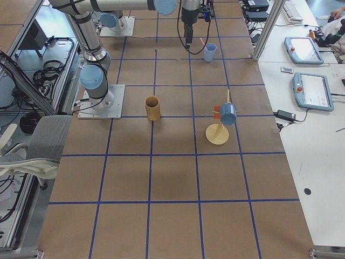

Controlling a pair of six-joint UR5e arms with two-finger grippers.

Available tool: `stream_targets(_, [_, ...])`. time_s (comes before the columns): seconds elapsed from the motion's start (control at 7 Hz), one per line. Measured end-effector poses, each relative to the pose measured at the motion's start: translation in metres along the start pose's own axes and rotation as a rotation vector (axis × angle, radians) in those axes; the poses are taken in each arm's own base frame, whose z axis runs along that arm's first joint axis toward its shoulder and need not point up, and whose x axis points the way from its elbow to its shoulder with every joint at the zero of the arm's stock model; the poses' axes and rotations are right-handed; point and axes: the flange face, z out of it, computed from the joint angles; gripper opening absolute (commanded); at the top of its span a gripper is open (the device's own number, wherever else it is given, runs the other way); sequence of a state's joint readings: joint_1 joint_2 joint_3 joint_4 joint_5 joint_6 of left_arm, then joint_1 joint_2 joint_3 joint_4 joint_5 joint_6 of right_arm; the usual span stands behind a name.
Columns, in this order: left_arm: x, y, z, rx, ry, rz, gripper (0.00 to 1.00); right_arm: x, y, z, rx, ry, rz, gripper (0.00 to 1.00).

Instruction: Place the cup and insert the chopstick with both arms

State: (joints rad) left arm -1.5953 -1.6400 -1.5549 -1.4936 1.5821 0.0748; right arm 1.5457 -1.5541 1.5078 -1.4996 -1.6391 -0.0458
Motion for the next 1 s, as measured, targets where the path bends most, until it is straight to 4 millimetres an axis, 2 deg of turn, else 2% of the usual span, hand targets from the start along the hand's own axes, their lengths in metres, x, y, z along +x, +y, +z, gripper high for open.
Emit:
stream_targets(0.71, [0.003,0.000,0.003,-0.008,0.003,0.003,1.00,-0.002,-0.002,0.002,-0.001,-0.006,0.005,1.00])
stream_targets(1.0, [0.005,0.000,0.004,-0.011,0.001,0.009,1.00,-0.016,0.000,0.002,-0.004,-0.011,0.043,1.00])
